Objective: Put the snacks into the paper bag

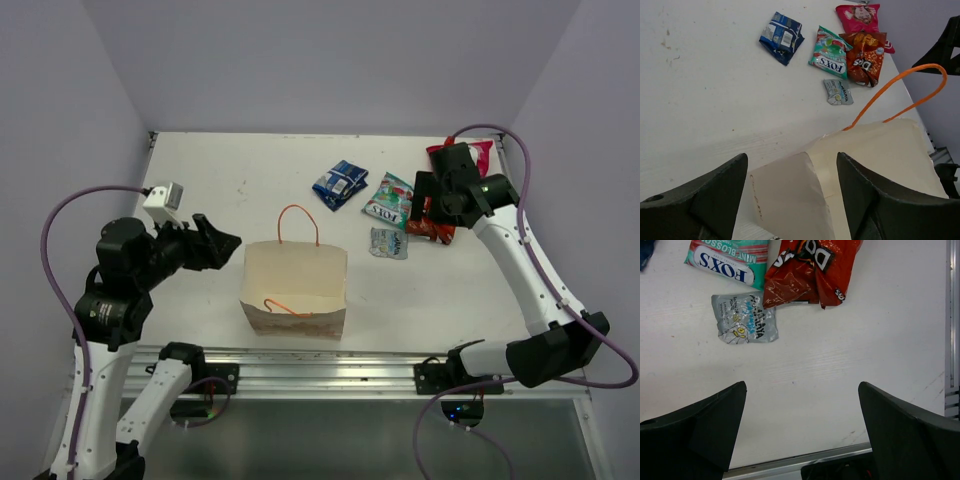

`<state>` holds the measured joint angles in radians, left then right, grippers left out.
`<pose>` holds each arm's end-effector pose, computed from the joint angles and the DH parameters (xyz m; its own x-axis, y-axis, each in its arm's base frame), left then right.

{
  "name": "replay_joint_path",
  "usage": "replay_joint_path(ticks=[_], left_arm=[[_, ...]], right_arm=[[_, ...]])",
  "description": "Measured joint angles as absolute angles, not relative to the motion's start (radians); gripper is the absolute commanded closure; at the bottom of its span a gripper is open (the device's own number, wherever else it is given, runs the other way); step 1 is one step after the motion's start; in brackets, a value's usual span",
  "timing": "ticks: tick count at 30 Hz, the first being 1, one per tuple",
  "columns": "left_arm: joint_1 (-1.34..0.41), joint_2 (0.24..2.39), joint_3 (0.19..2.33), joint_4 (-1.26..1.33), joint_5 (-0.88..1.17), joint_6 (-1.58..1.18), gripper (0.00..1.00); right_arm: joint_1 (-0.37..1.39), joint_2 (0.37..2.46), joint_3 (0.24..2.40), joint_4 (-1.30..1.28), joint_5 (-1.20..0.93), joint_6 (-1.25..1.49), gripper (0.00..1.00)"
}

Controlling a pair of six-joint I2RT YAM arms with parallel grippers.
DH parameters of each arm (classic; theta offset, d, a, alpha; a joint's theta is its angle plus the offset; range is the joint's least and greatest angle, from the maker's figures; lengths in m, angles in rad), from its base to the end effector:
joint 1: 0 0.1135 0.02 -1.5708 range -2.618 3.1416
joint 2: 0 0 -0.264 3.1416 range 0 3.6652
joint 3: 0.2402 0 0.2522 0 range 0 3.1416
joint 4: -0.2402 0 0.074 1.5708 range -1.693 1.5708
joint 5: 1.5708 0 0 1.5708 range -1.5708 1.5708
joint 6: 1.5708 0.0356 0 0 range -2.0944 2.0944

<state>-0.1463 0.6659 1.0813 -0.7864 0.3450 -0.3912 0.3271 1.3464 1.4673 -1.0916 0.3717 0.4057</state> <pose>0.1095 -0.0283 0.3914 -0.5028 -0.2886 -0.8148 0.2783 0.8384 -0.4687 0.2482 0.0706 0.3715 -0.7596 0.1306 -0.6372 0.2119 0.9759 -0.0525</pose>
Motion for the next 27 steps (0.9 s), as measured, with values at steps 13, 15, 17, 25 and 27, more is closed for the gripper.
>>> replay_joint_path(ticks=[13,15,17,25,27], left_arm=[[-0.146,0.579,0.942,-0.803,0.453,-0.445,0.29],[-0.146,0.577,0.927,-0.803,0.467,-0.451,0.28],[-0.146,0.578,0.916,-0.803,0.477,-0.454,0.28],[-0.146,0.587,0.89,-0.794,0.511,-0.455,0.63],[-0.146,0.594,0.885,-0.794,0.517,-0.453,0.74]], right_arm=[[0.327,1.344,1.46,-1.087,0.377,0.422,0.01],[0.327,1.341,1.454,-1.089,0.378,0.427,0.01],[0.327,1.337,1.45,-1.092,0.381,0.43,0.01],[0.327,1.333,1.43,-1.099,0.413,0.453,0.01],[0.327,1.333,1.423,-1.101,0.432,0.456,0.01]])
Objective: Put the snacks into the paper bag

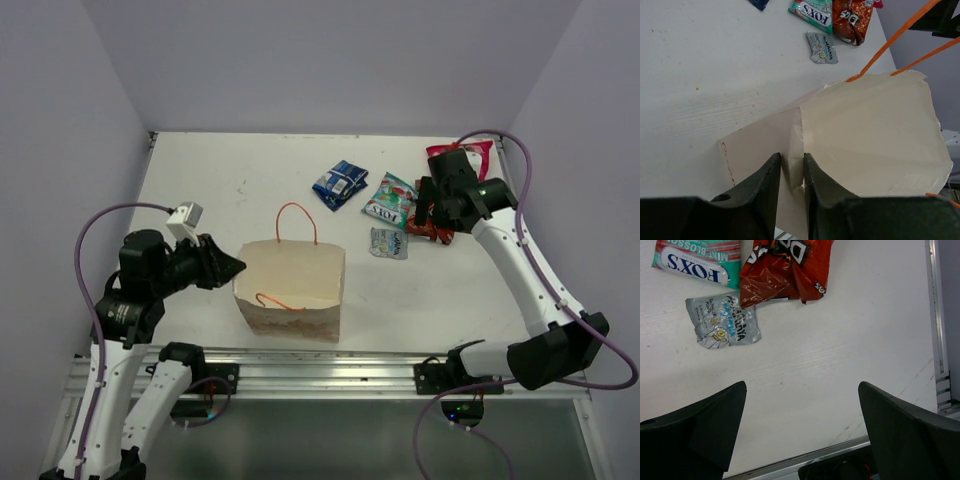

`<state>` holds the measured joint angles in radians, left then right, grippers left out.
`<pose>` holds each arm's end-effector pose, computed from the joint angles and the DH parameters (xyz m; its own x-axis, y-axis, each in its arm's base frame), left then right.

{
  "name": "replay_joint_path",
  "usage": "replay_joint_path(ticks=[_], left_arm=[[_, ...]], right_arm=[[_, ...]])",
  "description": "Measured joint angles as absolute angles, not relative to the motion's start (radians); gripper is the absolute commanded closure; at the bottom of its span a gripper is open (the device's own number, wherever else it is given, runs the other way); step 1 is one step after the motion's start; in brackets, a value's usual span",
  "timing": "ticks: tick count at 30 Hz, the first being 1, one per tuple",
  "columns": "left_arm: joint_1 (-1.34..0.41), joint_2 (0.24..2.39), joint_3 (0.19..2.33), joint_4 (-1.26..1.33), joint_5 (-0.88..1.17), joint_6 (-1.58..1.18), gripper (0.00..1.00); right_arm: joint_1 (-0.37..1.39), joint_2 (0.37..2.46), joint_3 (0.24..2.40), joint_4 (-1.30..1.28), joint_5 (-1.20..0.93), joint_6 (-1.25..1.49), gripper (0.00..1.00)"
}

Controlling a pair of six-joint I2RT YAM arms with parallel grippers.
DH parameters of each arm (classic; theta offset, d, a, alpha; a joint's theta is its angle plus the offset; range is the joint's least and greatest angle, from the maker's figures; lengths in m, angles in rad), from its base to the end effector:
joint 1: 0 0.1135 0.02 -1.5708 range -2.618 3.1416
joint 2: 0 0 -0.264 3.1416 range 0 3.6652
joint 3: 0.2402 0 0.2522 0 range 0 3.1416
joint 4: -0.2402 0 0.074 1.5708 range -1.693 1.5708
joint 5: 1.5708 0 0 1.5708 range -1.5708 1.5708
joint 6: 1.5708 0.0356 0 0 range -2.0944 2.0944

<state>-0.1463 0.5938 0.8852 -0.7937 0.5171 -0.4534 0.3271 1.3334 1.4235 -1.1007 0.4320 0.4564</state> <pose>0.1068 -0.0335 0.3385 -0.6714 -0.2859 -0.6837 0.2907 0.7470 -0.5979 0.2444 0.0672 0.3618 -0.7559 0.1662 -0.6333 0.2808 0.9561 -0.0842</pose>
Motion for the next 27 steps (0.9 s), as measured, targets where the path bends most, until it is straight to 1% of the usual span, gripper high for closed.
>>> replay_joint_path(ticks=[2,4,5,8,11,18,27], left_arm=[[-0.146,0.603,0.885,-0.791,0.521,-0.45,0.8],[-0.146,0.612,0.885,-0.786,0.522,-0.448,0.82],[-0.146,0.617,0.885,-0.783,0.521,-0.448,0.88],[-0.146,0.636,0.889,-0.781,0.508,-0.44,0.97],[-0.146,0.658,0.908,-0.781,0.482,-0.43,1.0],[-0.146,0.674,0.947,-0.788,0.413,-0.425,1.0],[-0.146,0.686,0.988,-0.808,0.356,-0.427,1.0]], right_arm=[[0.327,1.334,1.419,-1.098,0.456,0.456,0.01],[0.326,1.339,1.418,-1.095,0.483,0.453,0.01],[0.323,1.344,1.418,-1.088,0.497,0.448,0.01],[0.29,1.392,1.43,-1.063,0.516,0.426,0.01],[0.21,1.481,1.466,-1.017,0.505,0.401,0.01],[0.044,1.721,1.623,-0.896,0.495,0.339,0.01],[-0.062,2.029,1.856,-0.783,0.429,0.303,0.01]])
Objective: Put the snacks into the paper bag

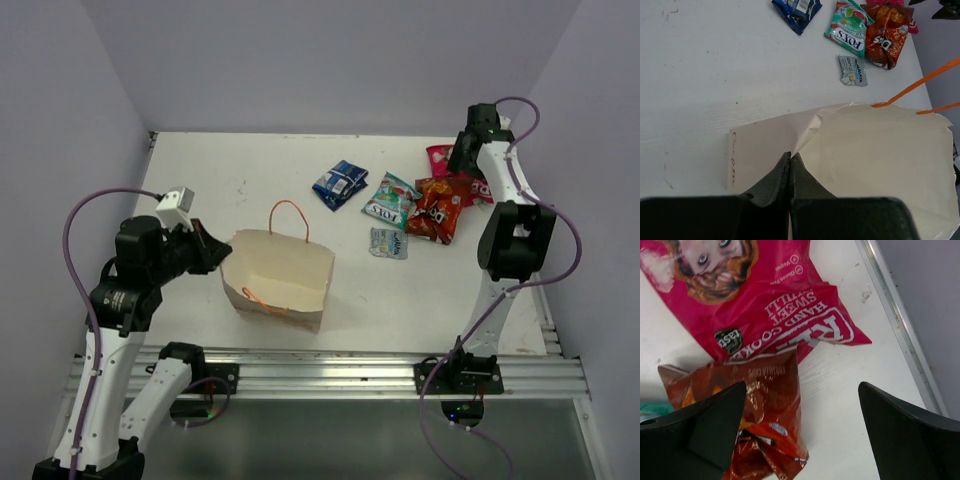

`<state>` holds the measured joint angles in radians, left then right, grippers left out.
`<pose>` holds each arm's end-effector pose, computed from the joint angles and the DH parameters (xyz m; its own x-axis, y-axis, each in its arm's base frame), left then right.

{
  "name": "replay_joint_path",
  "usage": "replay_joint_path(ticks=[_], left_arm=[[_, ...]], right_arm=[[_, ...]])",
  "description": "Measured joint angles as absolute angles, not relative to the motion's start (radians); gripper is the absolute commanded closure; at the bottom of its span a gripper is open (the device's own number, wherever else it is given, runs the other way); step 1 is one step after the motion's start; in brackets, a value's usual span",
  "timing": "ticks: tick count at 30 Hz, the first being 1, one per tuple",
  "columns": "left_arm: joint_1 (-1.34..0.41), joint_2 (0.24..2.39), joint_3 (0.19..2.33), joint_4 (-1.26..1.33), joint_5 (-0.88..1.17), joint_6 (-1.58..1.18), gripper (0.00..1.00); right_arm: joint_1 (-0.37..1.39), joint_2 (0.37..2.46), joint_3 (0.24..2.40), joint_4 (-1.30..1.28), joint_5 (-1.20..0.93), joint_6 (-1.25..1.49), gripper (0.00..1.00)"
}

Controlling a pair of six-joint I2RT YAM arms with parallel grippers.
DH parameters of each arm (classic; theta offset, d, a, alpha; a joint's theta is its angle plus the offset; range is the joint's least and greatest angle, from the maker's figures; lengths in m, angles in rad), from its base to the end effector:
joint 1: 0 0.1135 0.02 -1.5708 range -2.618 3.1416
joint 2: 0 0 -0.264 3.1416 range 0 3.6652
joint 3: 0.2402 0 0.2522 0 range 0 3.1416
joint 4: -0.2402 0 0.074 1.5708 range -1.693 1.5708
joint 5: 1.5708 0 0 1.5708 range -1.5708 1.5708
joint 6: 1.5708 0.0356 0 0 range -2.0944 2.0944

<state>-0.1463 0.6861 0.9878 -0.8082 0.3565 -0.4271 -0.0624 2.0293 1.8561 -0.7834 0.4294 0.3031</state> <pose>0.1225 -0.0306 0.3587 -0.6185 -0.3012 -0.7258 0.2003 0.8326 -0.5163 0.4480 -0.0428 0.2802 -0.6901 0.3150 -0.6516 0.5261 0.8366 -0.1527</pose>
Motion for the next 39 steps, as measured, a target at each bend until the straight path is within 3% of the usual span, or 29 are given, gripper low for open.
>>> replay_joint_path(ticks=[12,17,18,20,23,24,33,39], left_arm=[[-0.146,0.689,0.997,-0.902,0.294,-0.462,1.0],[-0.146,0.688,1.002,-0.916,0.276,-0.479,1.0],[-0.146,0.688,1.002,-0.916,0.274,-0.48,1.0],[-0.146,0.688,1.002,-0.916,0.27,-0.484,1.0],[-0.146,0.689,1.002,-0.915,0.263,-0.488,1.0],[-0.146,0.691,1.002,-0.914,0.262,-0.488,1.0],[-0.146,0.71,1.002,-0.892,0.256,-0.487,1.0],[-0.146,0.72,1.002,-0.874,0.253,-0.48,1.0]], right_arm=[[-0.158,2.346,2.178,-0.76,0.342,0.314,0.01],[-0.155,2.416,2.187,-0.763,0.311,0.317,0.04],[-0.155,2.417,2.176,-0.762,0.305,0.317,0.15],[-0.155,2.411,2.145,-0.746,0.294,0.32,0.29],[-0.155,2.405,2.105,-0.738,0.295,0.305,0.89],[-0.156,2.405,2.093,-0.74,0.298,0.298,1.0],[-0.155,2.354,2.074,-0.785,0.292,0.293,1.0],[-0.148,2.133,2.082,-0.811,0.213,0.297,1.0]])
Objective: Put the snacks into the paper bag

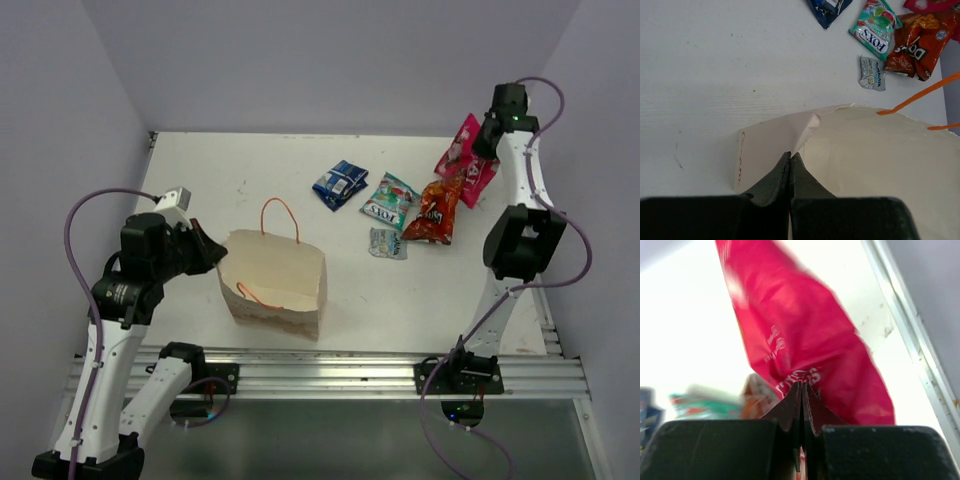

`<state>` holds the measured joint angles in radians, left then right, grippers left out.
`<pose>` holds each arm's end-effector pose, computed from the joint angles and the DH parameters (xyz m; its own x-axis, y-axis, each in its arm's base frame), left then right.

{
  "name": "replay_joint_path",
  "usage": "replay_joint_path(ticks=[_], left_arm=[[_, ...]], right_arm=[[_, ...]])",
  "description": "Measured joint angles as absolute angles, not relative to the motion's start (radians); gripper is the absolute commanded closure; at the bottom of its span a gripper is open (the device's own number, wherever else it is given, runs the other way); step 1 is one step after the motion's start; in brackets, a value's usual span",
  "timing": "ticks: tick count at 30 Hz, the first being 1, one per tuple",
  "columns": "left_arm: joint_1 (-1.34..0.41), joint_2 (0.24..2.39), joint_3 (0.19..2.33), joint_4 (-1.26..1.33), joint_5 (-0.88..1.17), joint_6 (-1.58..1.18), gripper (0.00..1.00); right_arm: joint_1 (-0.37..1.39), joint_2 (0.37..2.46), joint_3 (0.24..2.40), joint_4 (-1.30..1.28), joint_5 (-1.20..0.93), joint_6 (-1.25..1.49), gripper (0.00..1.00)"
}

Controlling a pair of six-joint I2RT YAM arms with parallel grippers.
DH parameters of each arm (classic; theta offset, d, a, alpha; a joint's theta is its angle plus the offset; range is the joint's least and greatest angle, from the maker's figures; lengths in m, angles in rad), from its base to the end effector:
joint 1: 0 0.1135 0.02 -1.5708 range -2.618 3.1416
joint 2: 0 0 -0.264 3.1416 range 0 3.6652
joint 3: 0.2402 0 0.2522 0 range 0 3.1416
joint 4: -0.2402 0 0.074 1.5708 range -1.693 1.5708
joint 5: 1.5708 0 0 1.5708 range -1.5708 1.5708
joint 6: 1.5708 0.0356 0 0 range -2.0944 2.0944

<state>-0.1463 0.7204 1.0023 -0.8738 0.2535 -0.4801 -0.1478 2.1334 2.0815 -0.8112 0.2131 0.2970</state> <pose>0.1275 -0.0278 0.3529 -0.6499 -0.3562 -0.6714 0.0529 0.8601 -0.5074 0.4729 -0.0780 0.3013 -0.6367 0.3840 -0.6687 0.4876 0.8723 0.0366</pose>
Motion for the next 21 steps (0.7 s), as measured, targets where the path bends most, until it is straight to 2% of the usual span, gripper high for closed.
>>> replay_joint_path(ticks=[6,10,21], left_arm=[[-0.146,0.72,1.002,-0.86,0.255,-0.471,1.0],[-0.146,0.717,1.002,-0.857,0.258,-0.46,1.0],[-0.146,0.697,0.999,-0.854,0.267,-0.452,1.0]], right_arm=[[-0.085,1.815,2.09,-0.81,0.138,0.298,1.0],[0.053,1.706,2.119,-0.816,0.102,0.297,1.0],[0.518,1.722,2.38,-1.049,-0.015,0.304,1.0]])
